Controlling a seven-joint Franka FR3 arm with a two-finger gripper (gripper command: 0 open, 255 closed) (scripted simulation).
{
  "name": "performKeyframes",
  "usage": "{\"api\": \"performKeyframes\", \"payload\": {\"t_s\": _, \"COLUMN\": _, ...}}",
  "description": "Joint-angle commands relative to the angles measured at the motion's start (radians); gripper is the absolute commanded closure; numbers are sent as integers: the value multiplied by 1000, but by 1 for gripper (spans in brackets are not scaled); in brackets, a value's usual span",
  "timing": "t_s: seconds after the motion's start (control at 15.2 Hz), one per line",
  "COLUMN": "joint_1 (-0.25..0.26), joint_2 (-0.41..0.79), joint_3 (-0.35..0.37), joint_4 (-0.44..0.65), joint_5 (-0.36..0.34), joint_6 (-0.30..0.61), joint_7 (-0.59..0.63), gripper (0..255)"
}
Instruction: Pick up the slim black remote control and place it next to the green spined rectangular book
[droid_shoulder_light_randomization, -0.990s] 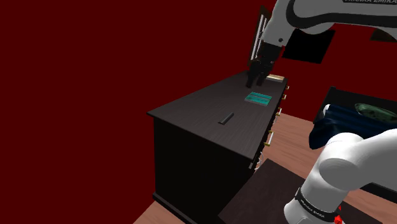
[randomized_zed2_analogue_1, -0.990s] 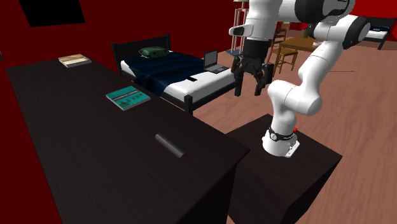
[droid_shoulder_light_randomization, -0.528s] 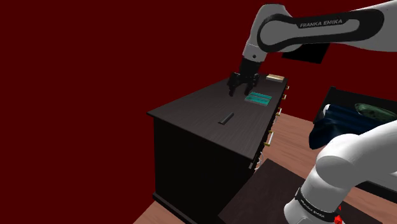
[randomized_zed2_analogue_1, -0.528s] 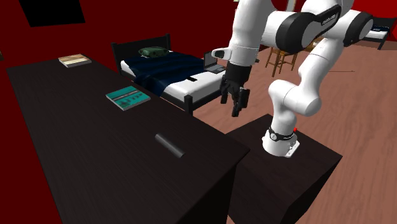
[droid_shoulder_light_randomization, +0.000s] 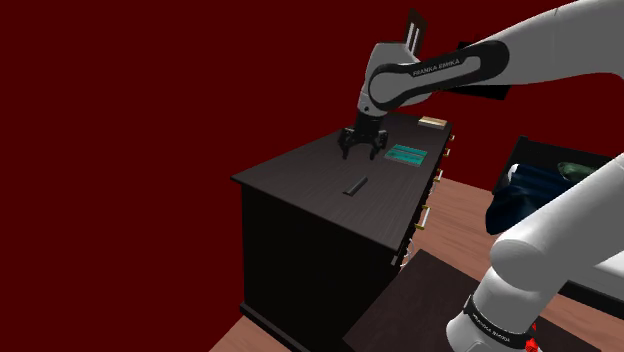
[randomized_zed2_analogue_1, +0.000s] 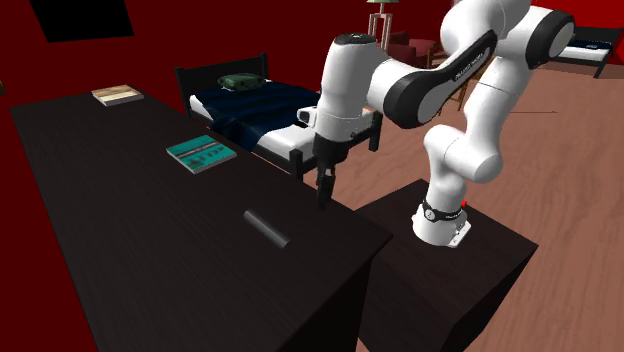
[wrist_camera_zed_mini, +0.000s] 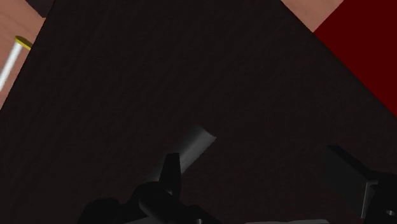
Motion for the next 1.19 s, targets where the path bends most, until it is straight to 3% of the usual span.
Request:
{"api": "performKeyframes", "payload": {"t_s": 0.0, "joint_1": -28, "joint_2": 64, "joint_3": 15, "joint_4": 11, "joint_5": -31, "joint_6": 48, "joint_7": 91, "gripper": 0}}
{"api": "performKeyframes", "payload": {"t_s": 0.53, "joint_1": -115, "joint_2": 318, "joint_3": 19, "joint_4": 116, "joint_5": -183, "joint_6": 157, "joint_7": 433, "gripper": 0}}
{"api": "performKeyframes", "payload": {"t_s": 1.12, "joint_1": -152, "joint_2": 551, "joint_3": -56, "joint_4": 240, "joint_5": -310, "joint_6": 215, "joint_7": 741, "gripper": 0}}
